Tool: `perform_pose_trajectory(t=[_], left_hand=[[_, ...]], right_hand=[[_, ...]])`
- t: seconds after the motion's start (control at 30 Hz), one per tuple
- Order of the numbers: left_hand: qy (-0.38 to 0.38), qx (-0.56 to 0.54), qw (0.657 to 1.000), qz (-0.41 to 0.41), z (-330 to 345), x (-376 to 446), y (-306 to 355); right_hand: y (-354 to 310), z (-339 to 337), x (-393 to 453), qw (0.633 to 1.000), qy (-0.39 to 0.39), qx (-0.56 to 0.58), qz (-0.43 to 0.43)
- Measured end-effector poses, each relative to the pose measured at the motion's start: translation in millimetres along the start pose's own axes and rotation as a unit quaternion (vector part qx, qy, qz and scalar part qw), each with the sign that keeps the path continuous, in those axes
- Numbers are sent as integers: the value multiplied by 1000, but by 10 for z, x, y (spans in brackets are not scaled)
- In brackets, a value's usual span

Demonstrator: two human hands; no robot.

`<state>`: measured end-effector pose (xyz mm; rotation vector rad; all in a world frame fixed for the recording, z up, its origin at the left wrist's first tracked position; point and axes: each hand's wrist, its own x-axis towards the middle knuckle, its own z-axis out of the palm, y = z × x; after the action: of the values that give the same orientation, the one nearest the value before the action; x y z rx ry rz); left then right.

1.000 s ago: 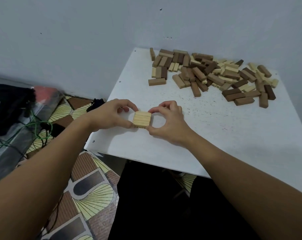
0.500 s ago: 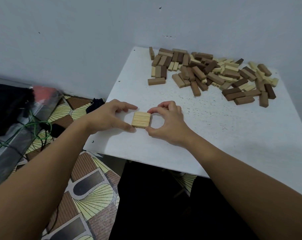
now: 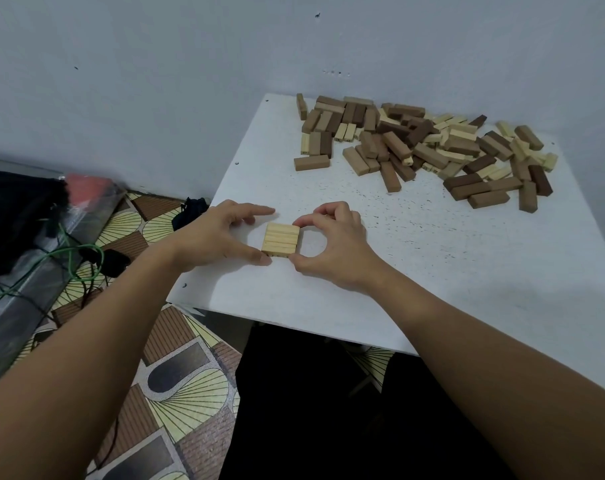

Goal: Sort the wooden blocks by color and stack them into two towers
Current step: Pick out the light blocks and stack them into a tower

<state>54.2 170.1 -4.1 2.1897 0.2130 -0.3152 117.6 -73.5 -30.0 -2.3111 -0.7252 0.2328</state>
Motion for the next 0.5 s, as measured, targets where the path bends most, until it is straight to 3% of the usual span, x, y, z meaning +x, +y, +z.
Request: perform_pose_trajectory(t=[0.5], left_hand=[[-4,-14,1000,0,11,22,-14]], right_hand=[[-8,-29,3,1000,-16,-3,7]])
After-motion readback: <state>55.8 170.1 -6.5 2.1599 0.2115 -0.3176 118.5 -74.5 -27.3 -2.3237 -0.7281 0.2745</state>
